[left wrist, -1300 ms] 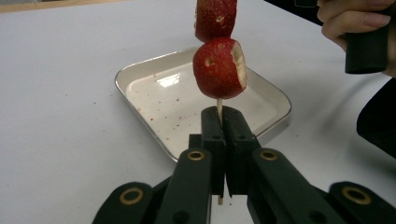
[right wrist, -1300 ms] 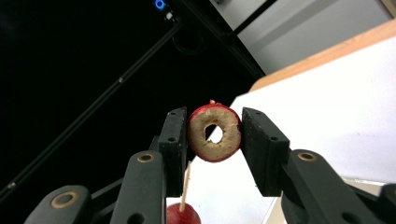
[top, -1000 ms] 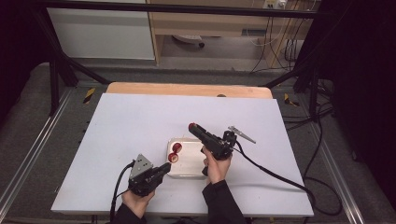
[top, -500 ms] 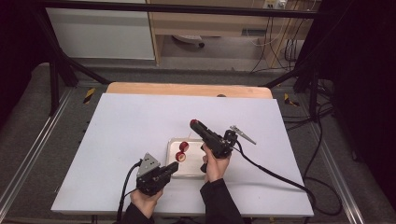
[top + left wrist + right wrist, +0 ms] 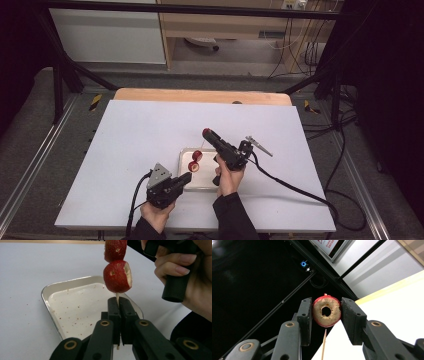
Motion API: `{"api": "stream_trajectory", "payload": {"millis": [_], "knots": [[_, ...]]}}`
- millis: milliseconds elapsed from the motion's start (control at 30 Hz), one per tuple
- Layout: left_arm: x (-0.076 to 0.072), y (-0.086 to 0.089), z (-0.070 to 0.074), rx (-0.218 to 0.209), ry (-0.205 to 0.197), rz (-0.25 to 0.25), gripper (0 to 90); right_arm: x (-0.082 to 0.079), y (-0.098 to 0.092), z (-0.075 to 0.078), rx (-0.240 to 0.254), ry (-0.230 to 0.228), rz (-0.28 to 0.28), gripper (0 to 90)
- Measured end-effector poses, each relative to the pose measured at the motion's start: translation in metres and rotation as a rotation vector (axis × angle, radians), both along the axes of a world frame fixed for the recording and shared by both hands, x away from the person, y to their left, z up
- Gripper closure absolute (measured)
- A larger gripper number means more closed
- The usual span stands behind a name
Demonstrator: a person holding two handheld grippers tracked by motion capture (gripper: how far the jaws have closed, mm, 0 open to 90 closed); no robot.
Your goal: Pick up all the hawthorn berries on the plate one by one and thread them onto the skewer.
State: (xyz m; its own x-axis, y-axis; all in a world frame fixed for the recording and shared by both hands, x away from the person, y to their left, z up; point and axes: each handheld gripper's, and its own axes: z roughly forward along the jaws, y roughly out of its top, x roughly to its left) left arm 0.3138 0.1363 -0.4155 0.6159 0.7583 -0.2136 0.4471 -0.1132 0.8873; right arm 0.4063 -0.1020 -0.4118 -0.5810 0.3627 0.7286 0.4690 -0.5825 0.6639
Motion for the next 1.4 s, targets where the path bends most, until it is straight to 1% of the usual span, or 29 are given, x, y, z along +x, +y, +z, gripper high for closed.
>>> {"api": "stream_trajectory", "payload": {"millis": [267, 333, 500, 567, 600, 733, 767, 900, 1000, 1067, 1100, 1133, 1300, 1400], "knots": [[0.000, 0.000, 0.000, 0.002, -0.006, 0.001, 88.1, -0.001, 0.001, -0.001, 0.013, 0.004, 0.016, 62.6], [0.000, 0.000, 0.000, -0.004, -0.002, -0.003, 88.1, -0.002, 0.001, -0.001, 0.015, 0.005, 0.019, 62.6], [0.000, -0.001, 0.001, -0.007, -0.002, 0.001, 88.1, -0.003, 0.002, -0.003, 0.019, 0.011, 0.030, 62.6], [0.001, 0.000, 0.001, -0.007, -0.009, 0.007, 88.2, -0.003, 0.003, -0.004, 0.018, 0.016, 0.034, 62.6], [0.001, 0.000, 0.002, -0.013, -0.006, 0.006, 88.2, -0.004, 0.003, -0.005, 0.019, 0.017, 0.035, 62.6], [0.001, -0.001, 0.001, -0.003, -0.009, 0.010, 88.3, -0.006, 0.005, -0.007, 0.024, 0.020, 0.041, 62.7], [0.001, -0.001, 0.001, -0.007, -0.002, 0.007, 88.3, -0.006, 0.005, -0.006, 0.023, 0.022, 0.043, 62.7], [0.001, -0.001, 0.001, -0.004, -0.015, 0.011, 88.4, -0.007, 0.005, -0.006, 0.024, 0.040, 0.053, 62.8], [-0.001, -0.002, 0.001, 0.001, -0.028, 0.017, 88.5, -0.008, 0.005, -0.005, 0.039, 0.063, 0.059, 62.8], [-0.002, -0.003, 0.000, -0.005, -0.037, 0.019, 88.5, -0.009, 0.005, -0.005, 0.049, 0.064, 0.062, 62.8], [-0.002, -0.003, 0.000, 0.002, -0.047, 0.023, 88.5, -0.010, 0.005, -0.005, 0.052, 0.065, 0.062, 62.9], [-0.003, -0.004, 0.000, -0.006, -0.047, 0.020, 88.5, -0.011, 0.005, -0.005, 0.053, 0.070, 0.066, 62.9], [-0.002, -0.004, 0.001, -0.017, -0.040, 0.022, 88.5, -0.013, 0.007, -0.008, 0.041, 0.055, 0.063, 62.9], [0.000, -0.005, 0.002, -0.026, -0.036, 0.021, 88.5, -0.014, 0.007, -0.008, 0.033, 0.053, 0.063, 62.9]]}}
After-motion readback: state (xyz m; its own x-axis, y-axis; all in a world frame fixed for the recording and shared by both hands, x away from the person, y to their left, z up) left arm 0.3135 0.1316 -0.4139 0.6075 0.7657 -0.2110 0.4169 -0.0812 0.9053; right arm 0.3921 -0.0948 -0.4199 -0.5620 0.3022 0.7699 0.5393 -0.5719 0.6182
